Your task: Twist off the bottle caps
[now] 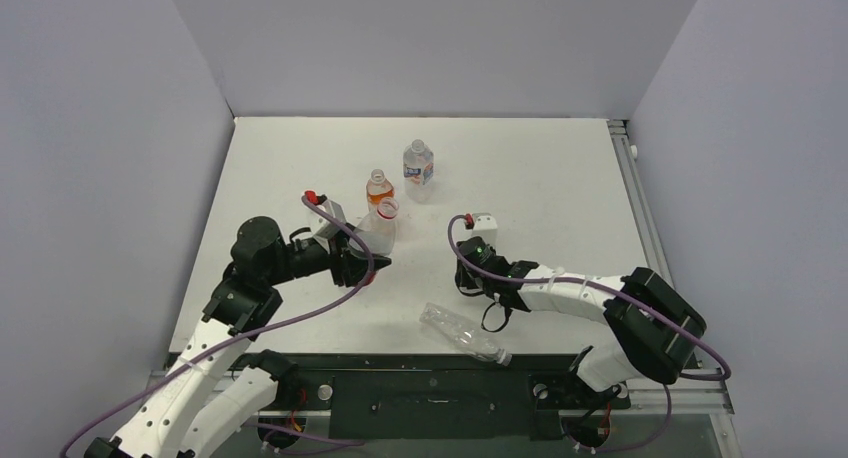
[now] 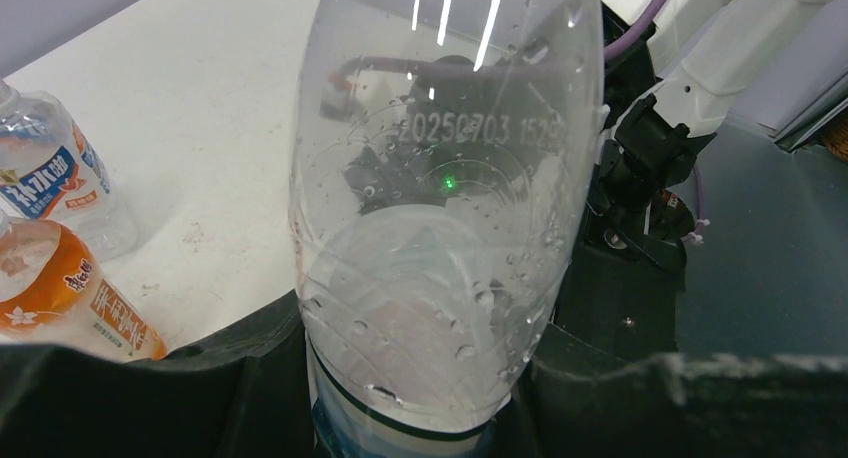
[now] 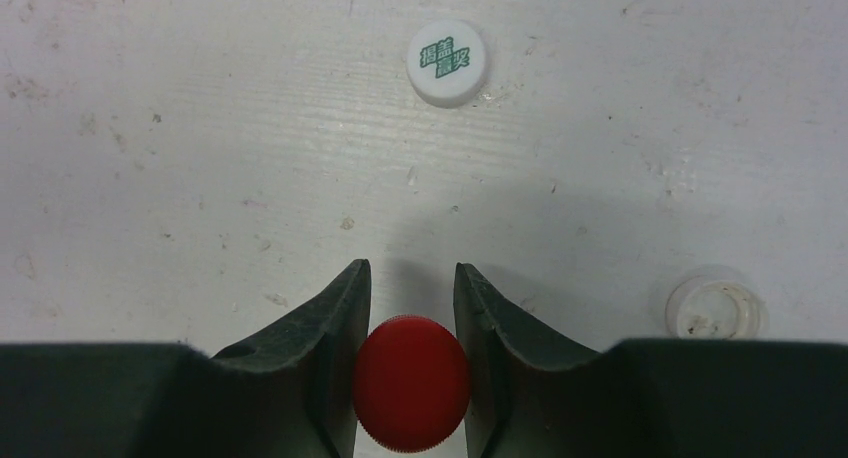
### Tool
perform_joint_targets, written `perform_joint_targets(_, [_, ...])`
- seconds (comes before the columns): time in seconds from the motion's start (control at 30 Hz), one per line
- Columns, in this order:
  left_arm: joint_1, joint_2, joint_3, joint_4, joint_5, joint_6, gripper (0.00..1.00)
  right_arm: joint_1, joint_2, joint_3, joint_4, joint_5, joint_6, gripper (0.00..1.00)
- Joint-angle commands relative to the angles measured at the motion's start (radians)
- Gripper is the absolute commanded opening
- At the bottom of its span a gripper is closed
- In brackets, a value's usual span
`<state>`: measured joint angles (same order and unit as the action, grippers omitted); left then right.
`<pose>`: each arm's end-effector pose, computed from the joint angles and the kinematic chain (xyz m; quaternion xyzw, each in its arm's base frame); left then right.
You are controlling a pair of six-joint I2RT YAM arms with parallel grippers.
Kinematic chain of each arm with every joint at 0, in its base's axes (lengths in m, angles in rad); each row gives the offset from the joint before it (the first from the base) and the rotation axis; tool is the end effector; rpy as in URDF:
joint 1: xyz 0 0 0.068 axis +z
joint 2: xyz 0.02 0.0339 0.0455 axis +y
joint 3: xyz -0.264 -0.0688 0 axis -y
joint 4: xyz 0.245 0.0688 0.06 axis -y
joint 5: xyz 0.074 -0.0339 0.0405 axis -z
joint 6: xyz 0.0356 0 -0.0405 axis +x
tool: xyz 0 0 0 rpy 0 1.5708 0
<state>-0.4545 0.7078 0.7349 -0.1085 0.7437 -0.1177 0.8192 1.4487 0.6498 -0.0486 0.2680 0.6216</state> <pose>0.1355 -0.0930 0.3436 0.3576 0.6341 -0.4345 0.5304 0.1936 0.1933 0.1606 -0.0444 0.9271 0.1374 0.3460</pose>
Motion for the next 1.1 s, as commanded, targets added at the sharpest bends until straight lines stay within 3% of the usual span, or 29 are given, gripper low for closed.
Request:
perform_joint_targets(0.0, [0.005,0.008,0.007,0.054,-0.001,0.018,0.16,0.022,0.003,-0.017,0.098,0.08,0.045,0.3])
perform_joint_targets(0.17, [0.005,0.012,0.004,0.054,-0.002,0.019,0.16,0.028,-0.058,-0.015,0.07,0.083,0.029,0.49])
perform_joint_targets(0.27, [0.005,0.013,0.0,0.058,-0.004,0.022,0.16,0.034,-0.133,0.023,0.022,0.068,-0.002,0.67])
perform_joint_targets(0.4, [0.005,0.022,0.003,0.066,-0.005,0.02,0.16,0.039,-0.253,0.122,-0.075,0.029,-0.049,0.76])
perform_joint_targets(0.67, [0.004,0.062,0.006,0.094,0.006,-0.002,0.16,0.049,-0.381,0.439,-0.208,-0.17,-0.141,0.8])
perform_joint_targets(0.83, [0.002,0.075,0.001,0.144,0.02,-0.012,0.16,0.111,-0.329,0.635,-0.158,-0.301,-0.142,0.81])
perform_joint_targets(1.07, [0.0,0.069,0.006,0.136,0.03,-0.012,0.16,0.181,-0.24,0.722,-0.057,-0.412,-0.107,0.81])
